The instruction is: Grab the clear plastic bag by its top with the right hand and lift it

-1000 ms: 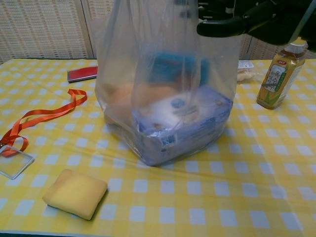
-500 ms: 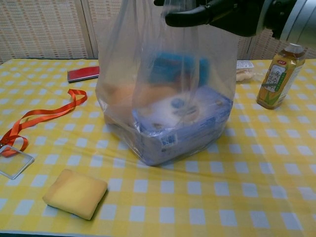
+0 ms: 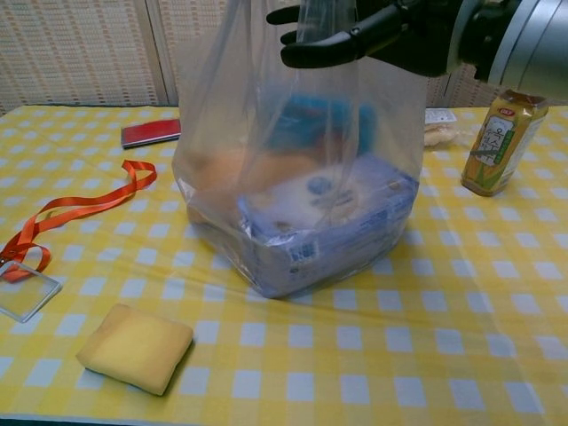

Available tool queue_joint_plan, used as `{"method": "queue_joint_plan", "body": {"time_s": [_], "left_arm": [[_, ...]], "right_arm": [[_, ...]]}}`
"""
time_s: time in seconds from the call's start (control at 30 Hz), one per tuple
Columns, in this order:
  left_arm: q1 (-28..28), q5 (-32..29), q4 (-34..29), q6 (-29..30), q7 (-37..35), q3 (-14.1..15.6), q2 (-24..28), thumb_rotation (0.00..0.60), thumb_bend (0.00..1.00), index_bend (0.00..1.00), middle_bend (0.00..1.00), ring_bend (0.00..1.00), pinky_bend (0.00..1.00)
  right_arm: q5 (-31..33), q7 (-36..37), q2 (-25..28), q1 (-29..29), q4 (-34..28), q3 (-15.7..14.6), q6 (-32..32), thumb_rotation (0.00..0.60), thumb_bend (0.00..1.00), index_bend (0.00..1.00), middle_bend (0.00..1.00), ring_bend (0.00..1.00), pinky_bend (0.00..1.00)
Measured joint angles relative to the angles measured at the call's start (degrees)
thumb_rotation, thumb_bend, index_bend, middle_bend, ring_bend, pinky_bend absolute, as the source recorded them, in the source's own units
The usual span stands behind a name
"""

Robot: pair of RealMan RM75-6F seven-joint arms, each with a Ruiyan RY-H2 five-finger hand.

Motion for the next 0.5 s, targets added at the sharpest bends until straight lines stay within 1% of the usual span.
{"method": "queue_joint_plan", "body": {"time_s": [0.5], "left_arm": [[0.32, 0.84, 0.17, 1.00, -1.40, 0.09, 0.43, 0.600, 0.35, 0.00, 0.00, 0.00, 0.00]], "right_arm": [[3.77, -3.93, -2.10, 1.96, 0.02, 2.32, -4.04, 0.600, 0.26, 0.00, 0.00, 0.00, 0.00]]}}
